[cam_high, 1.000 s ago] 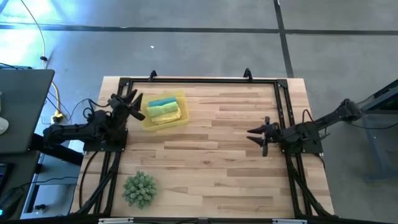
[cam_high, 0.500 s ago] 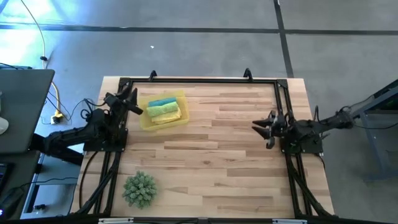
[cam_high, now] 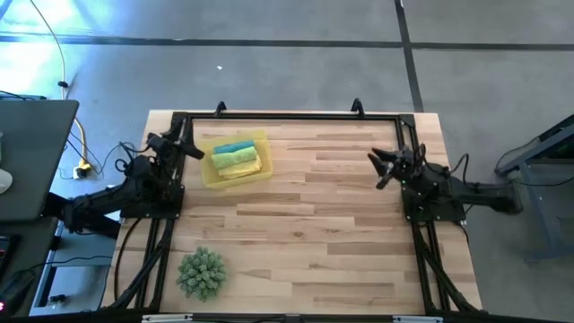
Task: Roll microfiber towels into tight, uniform cylinder then place into a basket
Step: Return to home position
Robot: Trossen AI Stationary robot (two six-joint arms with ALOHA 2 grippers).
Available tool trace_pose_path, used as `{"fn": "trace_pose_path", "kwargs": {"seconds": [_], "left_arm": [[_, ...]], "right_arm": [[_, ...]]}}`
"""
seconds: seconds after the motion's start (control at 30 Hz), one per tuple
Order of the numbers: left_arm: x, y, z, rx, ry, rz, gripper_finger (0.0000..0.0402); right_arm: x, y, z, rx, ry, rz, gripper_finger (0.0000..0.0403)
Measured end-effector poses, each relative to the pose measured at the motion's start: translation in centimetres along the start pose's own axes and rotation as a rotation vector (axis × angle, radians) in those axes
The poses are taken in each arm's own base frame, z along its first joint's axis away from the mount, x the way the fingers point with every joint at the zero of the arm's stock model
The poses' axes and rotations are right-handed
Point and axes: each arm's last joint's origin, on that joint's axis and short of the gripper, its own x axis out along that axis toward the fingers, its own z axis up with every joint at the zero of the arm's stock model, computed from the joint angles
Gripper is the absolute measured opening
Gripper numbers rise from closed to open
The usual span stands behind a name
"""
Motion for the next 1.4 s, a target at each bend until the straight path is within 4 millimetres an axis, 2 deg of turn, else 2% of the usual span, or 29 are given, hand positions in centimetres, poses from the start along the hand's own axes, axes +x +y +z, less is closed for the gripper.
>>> {"fn": "trace_pose_path", "kwargs": {"seconds": [0.4,0.8,1.07,1.4], "left_arm": [[0.4,0.7,0.0,0.022,-0.019,0.09,0.0172],[0.6,1.1,0.1,0.034,-0.029,0.138,0.0172],[0.7,1.3,0.1,0.044,-0.036,0.172,0.0172],[0.7,1.3,0.1,0.044,-0.035,0.172,0.0172]], "right_arm": [[0.7,-3.5,0.8,-0.024,-0.094,-0.378,0.0122],[0.1,-6.7,1.6,-0.046,-0.181,-0.725,0.0122],[-0.4,-7.6,1.9,-0.053,-0.207,-0.833,0.0122],[-0.4,-7.6,1.9,-0.053,-0.209,-0.84,0.0122]]}}
